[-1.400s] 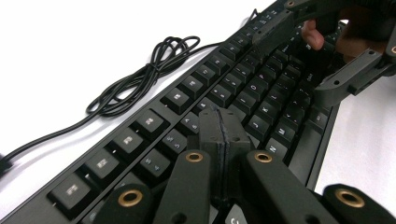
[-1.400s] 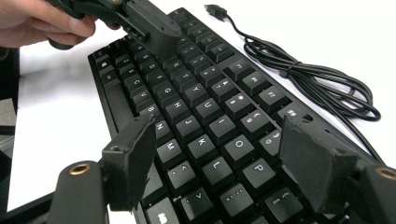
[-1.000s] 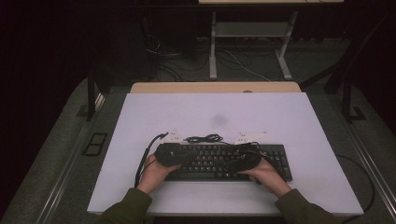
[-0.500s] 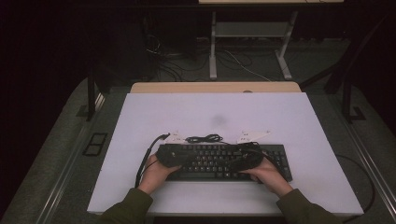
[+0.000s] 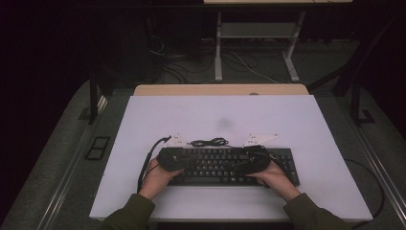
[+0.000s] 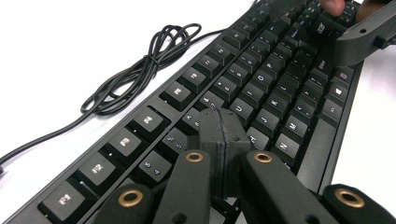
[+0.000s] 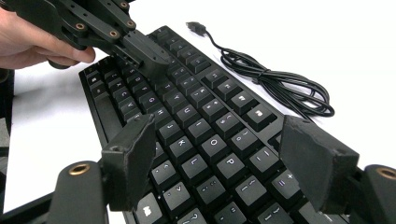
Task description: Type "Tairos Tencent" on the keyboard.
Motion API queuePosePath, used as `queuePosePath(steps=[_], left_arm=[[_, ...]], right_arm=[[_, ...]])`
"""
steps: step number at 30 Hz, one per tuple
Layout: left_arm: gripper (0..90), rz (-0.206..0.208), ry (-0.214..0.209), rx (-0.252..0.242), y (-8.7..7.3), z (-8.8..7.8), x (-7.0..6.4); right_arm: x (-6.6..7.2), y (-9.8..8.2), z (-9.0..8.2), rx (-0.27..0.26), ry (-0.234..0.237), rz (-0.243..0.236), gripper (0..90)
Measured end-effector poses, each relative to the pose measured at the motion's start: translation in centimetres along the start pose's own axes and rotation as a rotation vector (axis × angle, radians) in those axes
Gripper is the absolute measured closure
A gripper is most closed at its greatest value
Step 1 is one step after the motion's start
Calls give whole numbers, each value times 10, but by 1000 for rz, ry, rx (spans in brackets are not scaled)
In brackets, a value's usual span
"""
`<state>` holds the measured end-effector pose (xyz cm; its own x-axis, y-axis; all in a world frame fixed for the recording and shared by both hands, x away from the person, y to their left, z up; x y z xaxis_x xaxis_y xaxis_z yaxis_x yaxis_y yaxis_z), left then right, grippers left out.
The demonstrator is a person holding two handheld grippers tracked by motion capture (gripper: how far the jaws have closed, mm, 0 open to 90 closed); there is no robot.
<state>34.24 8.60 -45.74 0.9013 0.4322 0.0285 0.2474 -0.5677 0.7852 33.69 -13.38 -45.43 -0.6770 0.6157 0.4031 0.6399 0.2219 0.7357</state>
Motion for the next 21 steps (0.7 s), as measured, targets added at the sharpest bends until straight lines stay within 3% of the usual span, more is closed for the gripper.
queuePosePath(steps=[14,21], left_arm=[[840,-17,12,-24,-6,-15,0],[683,-25,31,-27,-11,-22,0]], right_arm=[[-4,3,0,-21,11,-2,267],[-7,5,-2,-40,13,0,266]])
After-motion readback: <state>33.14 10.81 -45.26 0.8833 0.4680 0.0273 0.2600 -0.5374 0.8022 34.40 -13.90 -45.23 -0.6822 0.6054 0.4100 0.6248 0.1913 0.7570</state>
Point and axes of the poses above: each handheld gripper's, and its own axes: z roughly forward along the jaws, y roughly out of its top, x roughly to its left, the point moved 5 cm from there along z, roughly forward along the jaws, and after that the axes turned 13 degrees about z, right-handed, at the moved point
